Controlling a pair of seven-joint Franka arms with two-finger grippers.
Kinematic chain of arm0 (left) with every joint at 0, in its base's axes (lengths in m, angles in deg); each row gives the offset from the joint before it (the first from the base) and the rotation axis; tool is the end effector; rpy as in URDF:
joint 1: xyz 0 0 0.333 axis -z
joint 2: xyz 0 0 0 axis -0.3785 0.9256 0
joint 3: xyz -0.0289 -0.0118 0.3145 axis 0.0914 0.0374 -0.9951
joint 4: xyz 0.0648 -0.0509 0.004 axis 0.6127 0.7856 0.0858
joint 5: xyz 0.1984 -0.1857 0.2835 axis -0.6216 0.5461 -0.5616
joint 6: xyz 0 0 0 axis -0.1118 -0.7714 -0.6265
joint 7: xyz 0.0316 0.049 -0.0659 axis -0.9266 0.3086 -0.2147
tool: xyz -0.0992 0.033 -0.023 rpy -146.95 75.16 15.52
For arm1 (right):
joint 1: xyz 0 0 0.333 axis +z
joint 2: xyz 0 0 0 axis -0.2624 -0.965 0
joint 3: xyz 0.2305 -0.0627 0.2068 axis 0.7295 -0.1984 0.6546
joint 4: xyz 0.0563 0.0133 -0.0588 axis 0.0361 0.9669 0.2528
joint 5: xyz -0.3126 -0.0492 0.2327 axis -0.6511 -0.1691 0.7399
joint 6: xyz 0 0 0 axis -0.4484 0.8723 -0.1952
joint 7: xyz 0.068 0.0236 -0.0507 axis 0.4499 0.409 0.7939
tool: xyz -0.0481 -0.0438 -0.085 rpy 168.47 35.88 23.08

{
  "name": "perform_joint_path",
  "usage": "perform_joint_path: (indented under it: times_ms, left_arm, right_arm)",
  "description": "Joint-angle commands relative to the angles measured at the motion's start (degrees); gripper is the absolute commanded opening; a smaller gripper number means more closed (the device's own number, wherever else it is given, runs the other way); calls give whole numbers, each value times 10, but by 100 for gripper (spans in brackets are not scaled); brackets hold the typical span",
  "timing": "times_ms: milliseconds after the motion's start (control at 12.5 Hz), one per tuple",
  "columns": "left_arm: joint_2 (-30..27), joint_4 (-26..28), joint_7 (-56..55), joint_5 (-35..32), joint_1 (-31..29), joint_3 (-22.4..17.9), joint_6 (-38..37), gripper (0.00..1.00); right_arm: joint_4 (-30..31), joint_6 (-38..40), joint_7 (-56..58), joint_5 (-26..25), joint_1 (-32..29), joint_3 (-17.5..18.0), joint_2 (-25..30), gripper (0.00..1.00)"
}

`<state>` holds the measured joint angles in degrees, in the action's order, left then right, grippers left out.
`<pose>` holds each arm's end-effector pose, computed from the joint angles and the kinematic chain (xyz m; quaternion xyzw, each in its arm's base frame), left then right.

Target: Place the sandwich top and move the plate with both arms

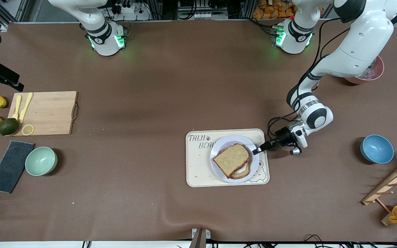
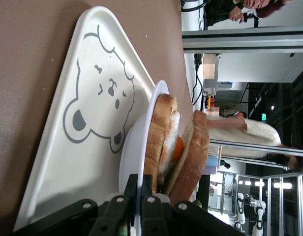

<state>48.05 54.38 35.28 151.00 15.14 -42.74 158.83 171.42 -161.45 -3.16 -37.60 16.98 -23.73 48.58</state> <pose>0.5688 -0.1366 0.1014 0.7839 0.1837 0.1185 0.5811 0.5474 -0.0204 0.6607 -0.9998 0.0190 -0.0008 0.0113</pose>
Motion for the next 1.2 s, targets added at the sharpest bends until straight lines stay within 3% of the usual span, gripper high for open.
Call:
perform_joint_path:
  times_ms: [0, 240, 481, 801, 1122]
  left_arm:
    - [-7, 9, 8, -27, -18, 4, -5, 100]
    - [-5, 9, -1, -55, -41, 4, -7, 100]
    - [-24, 5, -77, -107, -51, 4, -8, 100]
    - [-77, -20, -244, -255, -84, 5, -9, 100]
    - [-122, -94, -455, -413, -81, 11, -11, 100]
  right_arm:
    - [10, 4, -10, -13, 8, -1, 11, 100]
    - [10, 5, -9, -13, 6, -1, 11, 100]
    - [10, 5, -9, -13, 6, -1, 10, 100]
    - [11, 5, -10, -13, 6, -1, 10, 100]
    - [10, 5, -10, -13, 6, -1, 8, 100]
